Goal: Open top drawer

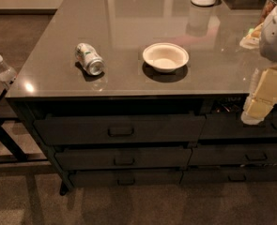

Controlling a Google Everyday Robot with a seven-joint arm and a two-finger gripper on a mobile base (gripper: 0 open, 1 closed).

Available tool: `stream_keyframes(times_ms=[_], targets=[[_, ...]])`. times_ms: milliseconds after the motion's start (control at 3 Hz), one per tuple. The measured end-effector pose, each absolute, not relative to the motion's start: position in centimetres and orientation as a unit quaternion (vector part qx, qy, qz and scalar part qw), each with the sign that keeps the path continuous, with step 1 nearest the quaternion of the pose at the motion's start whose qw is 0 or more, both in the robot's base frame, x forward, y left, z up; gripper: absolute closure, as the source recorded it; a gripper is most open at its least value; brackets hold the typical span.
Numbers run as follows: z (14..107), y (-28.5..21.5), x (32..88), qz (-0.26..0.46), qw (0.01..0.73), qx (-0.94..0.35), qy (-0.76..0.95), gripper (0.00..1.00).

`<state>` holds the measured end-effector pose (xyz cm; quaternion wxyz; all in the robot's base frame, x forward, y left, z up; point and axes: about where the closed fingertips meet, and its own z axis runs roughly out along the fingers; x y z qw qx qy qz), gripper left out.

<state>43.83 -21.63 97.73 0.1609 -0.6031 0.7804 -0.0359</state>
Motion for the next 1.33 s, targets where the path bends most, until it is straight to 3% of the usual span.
stream_keyframes(times_ms=[667,1333], targets=[[95.2,-21.2,43.3,-0.026,0.159,-0.597,0.786,0.0],[85.2,-18.7,43.3,0.023,0.134,-0.576,0.806,0.0]])
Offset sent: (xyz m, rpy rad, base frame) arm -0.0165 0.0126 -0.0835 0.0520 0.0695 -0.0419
